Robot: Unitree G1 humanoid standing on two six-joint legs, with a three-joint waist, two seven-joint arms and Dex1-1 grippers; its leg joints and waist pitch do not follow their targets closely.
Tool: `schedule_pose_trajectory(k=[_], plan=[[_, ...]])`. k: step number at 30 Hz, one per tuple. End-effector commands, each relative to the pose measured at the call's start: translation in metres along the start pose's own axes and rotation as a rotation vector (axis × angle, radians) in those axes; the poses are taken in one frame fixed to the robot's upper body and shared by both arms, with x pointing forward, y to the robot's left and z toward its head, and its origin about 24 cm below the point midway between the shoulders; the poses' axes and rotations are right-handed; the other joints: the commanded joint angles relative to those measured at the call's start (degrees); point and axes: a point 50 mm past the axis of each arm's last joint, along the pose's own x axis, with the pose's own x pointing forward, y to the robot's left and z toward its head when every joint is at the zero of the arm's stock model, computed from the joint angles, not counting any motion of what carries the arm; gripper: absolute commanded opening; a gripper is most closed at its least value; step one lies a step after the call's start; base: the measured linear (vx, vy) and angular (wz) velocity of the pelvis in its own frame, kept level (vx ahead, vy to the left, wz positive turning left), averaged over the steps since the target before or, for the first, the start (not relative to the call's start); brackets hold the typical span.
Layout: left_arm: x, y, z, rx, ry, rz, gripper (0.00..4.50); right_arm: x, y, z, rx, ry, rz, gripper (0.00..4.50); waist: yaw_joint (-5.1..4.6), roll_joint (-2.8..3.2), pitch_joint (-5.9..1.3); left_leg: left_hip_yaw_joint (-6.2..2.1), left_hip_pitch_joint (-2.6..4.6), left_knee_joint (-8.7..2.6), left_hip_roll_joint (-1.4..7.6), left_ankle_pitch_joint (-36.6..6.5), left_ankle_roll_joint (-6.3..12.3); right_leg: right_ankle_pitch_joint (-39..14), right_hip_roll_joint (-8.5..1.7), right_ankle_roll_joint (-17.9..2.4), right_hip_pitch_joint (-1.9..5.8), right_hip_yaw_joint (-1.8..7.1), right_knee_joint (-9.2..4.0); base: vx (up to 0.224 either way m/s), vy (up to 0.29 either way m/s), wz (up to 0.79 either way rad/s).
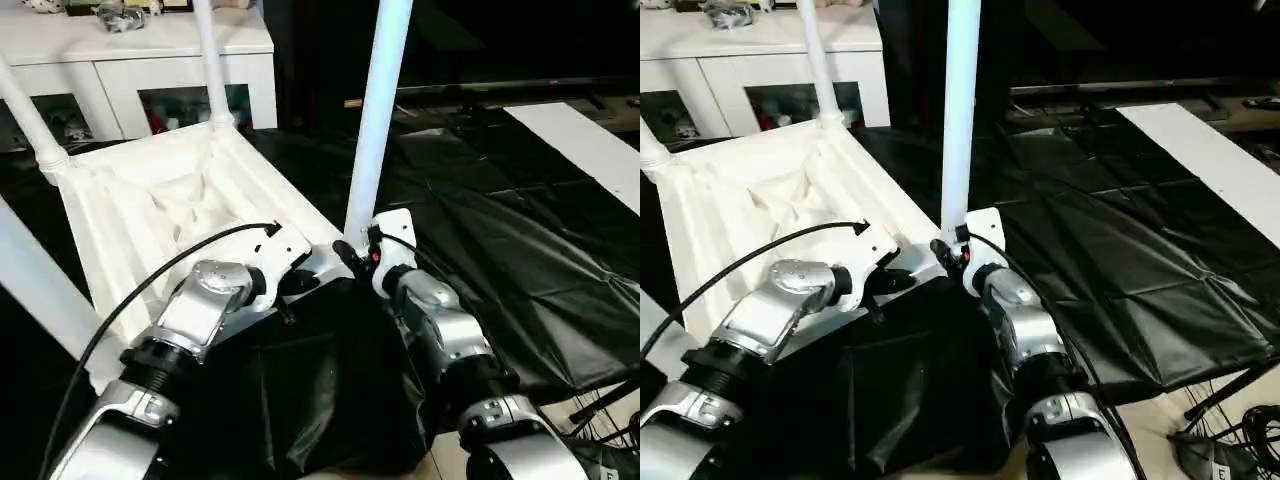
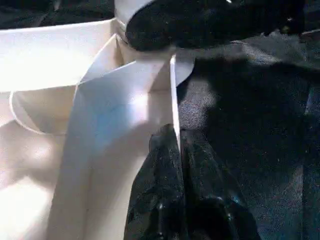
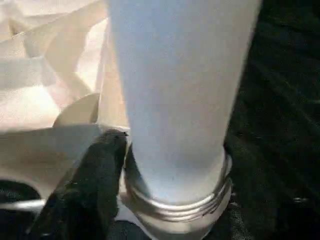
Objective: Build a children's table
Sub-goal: Rotate leg to tighten
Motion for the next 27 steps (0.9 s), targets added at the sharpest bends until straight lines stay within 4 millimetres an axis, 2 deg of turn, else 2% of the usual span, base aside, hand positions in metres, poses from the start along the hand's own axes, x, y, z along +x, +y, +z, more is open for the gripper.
schedule_pose_trajectory(k=[1,2,3,5,7,8,9,10,12,16,22,27], plan=[[0.003,-0.013,-0.006,0.05,0.025,-0.08,0.0,0.001,0.011,-0.003,-0.041,0.025,0.114,3.54,0.18,0.53,-3.34,-0.58,0.43,-4.61,0.98,-19.33,-1.69,-20.6,-3.29,-7.96,1.96,2.34,-5.19,0.0,0.0,0.0],[0.003,-0.013,-0.006,0.05,0.025,-0.08,0.0,0.001,0.011,-0.003,-0.042,0.025,0.115,3.65,0.11,0.53,-3.36,-0.56,0.42,-4.6,1.03,-19.22,-1.56,-19.83,-3.28,-8.35,2.04,2.38,-5.11,0.0,0.0,0.0],[-0.003,-0.012,-0.011,0.063,0.036,-0.097,0.0,-0.004,0.001,0.003,-0.087,0.009,0.146,3.71,0.23,0.68,-3.42,-0.55,0.58,-4.56,1.08,-19.1,-1.56,-19.4,-3.3,-8.6,1.99,2.37,-5.06,0.0,0.0,0.0],[-0.005,-0.012,-0.012,0.072,0.033,-0.106,0.0,-0.006,-0.002,0.006,-0.105,0.002,0.169,3.71,0.41,0.64,-3.57,-0.34,0.51,-4.38,1.15,-17.61,-0.94,-16.06,-3.25,-9.92,2.1,2.48,-4.73,0.0,0.0,0.0],[-0.011,-0.012,-0.013,0.073,0.031,-0.134,0.0,-0.015,-0.009,0.01,-0.197,-0.002,0.255,3.71,0.62,0.6,-3.51,-0.26,0.39,-4.31,1.19,-16.53,-0.57,-14.41,-3.21,-10.43,2.32,2.46,-4.57,0.0,0.0,0.0],[-0.014,-0.013,-0.014,0.085,0.033,-0.149,0.0,-0.019,-0.011,0.011,-0.247,-0.003,0.306,3.71,0.83,0.57,-3.57,-0.14,0.62,-4.21,1.26,-16.36,-0.32,-13.54,-3.17,-10.71,2.17,2.51,-4.47,0.0,0.0,0.0],[-0.014,-0.013,-0.014,0.085,0.033,-0.149,0.0,-0.019,-0.011,0.011,-0.247,-0.003,0.306,3.71,0.9,0.57,-3.52,-0.15,0.49,-4.22,1.24,-16.22,-0.23,-13.24,-3.1,-10.79,2.3,2.48,-4.37,0.0,0.0,0.0],[-0.018,-0.013,-0.016,0.119,0.035,-0.185,0.0,-0.031,-0.015,0.012,-0.301,0.001,0.418,3.71,1.01,0.55,-3.52,-0.17,0.4,-4.28,1.22,-15.98,-0.08,-13.13,-3.16,-10.86,2.43,2.47,-4.34,0.0,0.0,0.0],[-0.023,-0.016,-0.018,0.123,0.037,-0.233,0.0,-0.04,-0.02,0.015,-0.309,-0.009,0.485,3.71,1.38,0.5,-3.48,-0.2,0.51,-4.27,1.35,-16.18,0.38,-13.11,-3.14,-10.54,2.55,2.48,-4.36,0.0,0.0,0.0],[-0.033,-0.023,-0.017,0.155,0.014,-0.351,0.0,-0.059,-0.027,0.017,-0.337,0.018,0.647,3.71,1.92,0.47,-3.51,-0.09,0.57,-4.23,1.41,-15.72,1.1,-12.07,-3.05,-11.49,2.56,2.49,-4.22,0.0,0.0,0.0],[-0.038,-0.022,-0.02,0.163,0.045,-0.367,0.0,-0.074,-0.03,0.01,-0.395,0.094,0.766,3.71,2.19,0.44,-3.36,-0.06,0.68,-4.28,1.44,-16.44,0.79,-14.44,-3.18,-11.46,2.42,2.49,-4.44,0.0,0.0,0.0],[-0.039,-0.024,-0.02,0.16,0.047,-0.397,0.0,-0.074,-0.032,0.009,-0.334,0.099,0.772,3.71,2.17,0.61,-3.49,-0.13,0.69,-4.18,1.34,-16.36,0.7,-14.56,-3.14,-11.6,2.47,2.45,-4.39,0.0,0.0,0.0]])
